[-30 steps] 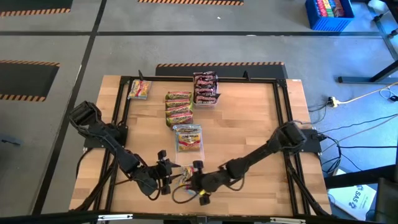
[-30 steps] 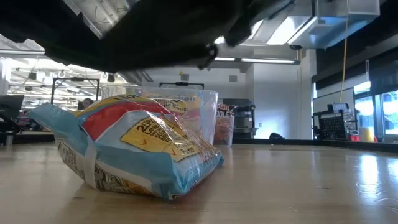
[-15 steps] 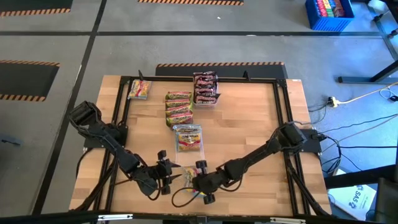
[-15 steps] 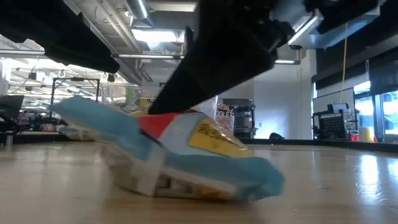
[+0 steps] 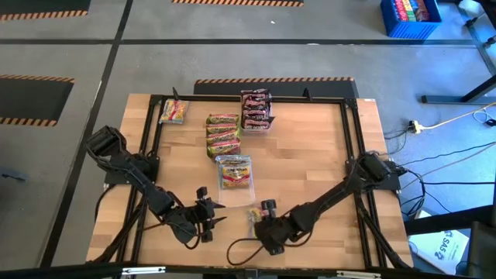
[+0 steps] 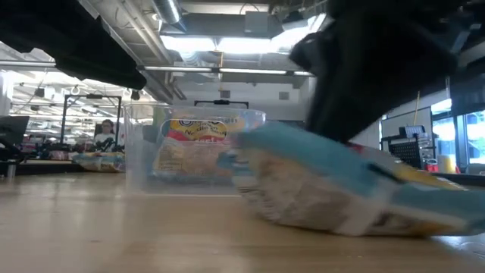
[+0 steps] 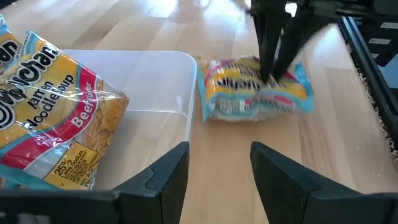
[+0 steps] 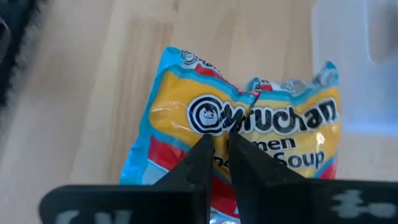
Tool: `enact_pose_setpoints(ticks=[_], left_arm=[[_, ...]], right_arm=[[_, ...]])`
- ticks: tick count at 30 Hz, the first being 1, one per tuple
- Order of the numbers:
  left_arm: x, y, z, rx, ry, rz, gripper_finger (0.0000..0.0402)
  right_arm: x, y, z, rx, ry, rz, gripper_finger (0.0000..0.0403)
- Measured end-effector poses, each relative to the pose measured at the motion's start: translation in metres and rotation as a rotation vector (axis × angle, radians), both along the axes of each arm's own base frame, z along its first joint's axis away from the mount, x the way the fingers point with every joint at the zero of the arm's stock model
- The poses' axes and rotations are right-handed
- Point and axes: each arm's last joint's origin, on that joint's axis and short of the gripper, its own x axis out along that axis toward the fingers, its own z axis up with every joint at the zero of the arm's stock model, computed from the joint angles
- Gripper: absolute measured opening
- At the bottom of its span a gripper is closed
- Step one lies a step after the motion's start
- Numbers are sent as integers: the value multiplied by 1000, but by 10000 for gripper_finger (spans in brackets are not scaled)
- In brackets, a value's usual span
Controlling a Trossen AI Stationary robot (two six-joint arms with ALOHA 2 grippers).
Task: Sort Maruchan noodles
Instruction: Put the bottom blue noodle pack into the bottom transparent bin
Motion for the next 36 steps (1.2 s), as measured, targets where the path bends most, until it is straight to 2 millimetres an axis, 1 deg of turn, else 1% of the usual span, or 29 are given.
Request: enact_pose_setpoints(ticks=[6,9,14,17,20,22,26,29,32,33,35,36], left_arm=[[1,0,1,-11,-7,4,168],[3,-2,4,-49,-48,2,168],[5,-5,7,-101,-65,-34,168],[8,-8,5,-113,-74,-59,168],[14,-14,5,-136,-120,-130,168],[20,-17,2,-145,-133,-185,168],[34,-14,-7,-172,-158,-235,168],[49,-12,-14,-185,-139,-270,168],[74,-14,-13,-192,-137,-324,168],[81,-15,-13,-180,-128,-338,168],[99,-17,-13,-174,-121,-359,168],[104,-19,-13,-162,-100,-362,168]], right_arm=[[-21,4,3,-107,62,-55,37],[-27,4,3,-181,66,-63,37],[-27,2,2,-189,78,-65,37],[-29,1,5,-198,74,-62,37],[-34,-3,10,-199,48,-59,37],[-37,-4,15,-162,4,-58,37],[-54,-8,22,-115,-40,-36,37],[-70,-15,26,-91,-84,-53,37],[-90,-25,26,-74,-126,-95,37],[-94,-28,25,-61,-148,-117,37],[-103,-37,21,-45,-163,-169,37],[-107,-41,18,-37,-166,-192,37]])
